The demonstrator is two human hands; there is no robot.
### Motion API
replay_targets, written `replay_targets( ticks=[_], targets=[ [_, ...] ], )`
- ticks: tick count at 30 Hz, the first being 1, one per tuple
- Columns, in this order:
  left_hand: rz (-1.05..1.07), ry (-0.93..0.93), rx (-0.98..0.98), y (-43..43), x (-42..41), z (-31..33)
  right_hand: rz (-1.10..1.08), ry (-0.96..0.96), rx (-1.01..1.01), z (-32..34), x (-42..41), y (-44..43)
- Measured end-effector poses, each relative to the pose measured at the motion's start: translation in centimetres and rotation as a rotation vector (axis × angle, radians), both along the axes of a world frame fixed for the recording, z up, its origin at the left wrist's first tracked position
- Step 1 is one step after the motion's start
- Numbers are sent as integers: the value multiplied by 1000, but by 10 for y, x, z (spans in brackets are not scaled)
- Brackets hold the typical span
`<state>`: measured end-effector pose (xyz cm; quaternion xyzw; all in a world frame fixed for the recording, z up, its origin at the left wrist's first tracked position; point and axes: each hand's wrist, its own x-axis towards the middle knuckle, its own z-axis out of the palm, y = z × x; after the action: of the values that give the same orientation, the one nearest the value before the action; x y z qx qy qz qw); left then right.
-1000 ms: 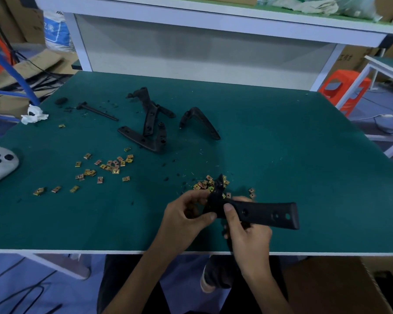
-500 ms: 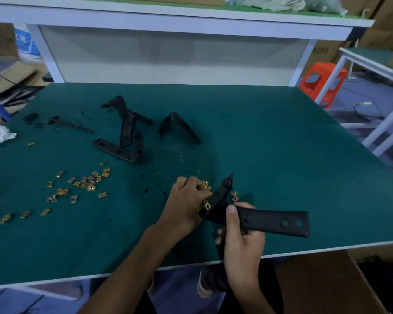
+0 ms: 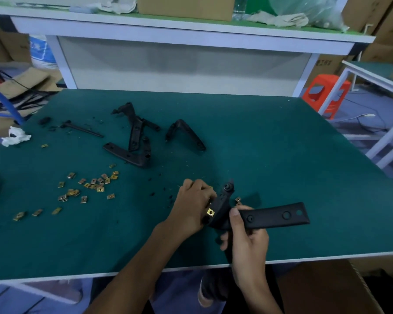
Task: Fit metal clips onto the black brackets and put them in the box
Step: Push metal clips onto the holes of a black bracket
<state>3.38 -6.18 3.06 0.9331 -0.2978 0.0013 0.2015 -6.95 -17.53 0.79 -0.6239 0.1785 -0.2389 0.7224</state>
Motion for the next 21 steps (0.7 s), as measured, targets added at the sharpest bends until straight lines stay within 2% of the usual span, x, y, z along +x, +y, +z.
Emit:
replay_targets(
  ticks=[2,6,10,13,15,21],
  targets=[
    [42,60,-137,2,-1,1,33,-1,8,0,-1,-1],
    [205,352,-649,22,-14,4,130,15,22,5,1,-5],
    [262,578,-1055,38,-36,-3,265,8,166,11,3,-5],
    [269,835,-1343,42,-49,-8,345,32,225,13,2,-1],
    [277,932,-1443,45,-53,-11,359,33,220,13,1,-1],
    [254,982,-1538,47,-53,-9,432,70,122,10,2,-2]
  ],
)
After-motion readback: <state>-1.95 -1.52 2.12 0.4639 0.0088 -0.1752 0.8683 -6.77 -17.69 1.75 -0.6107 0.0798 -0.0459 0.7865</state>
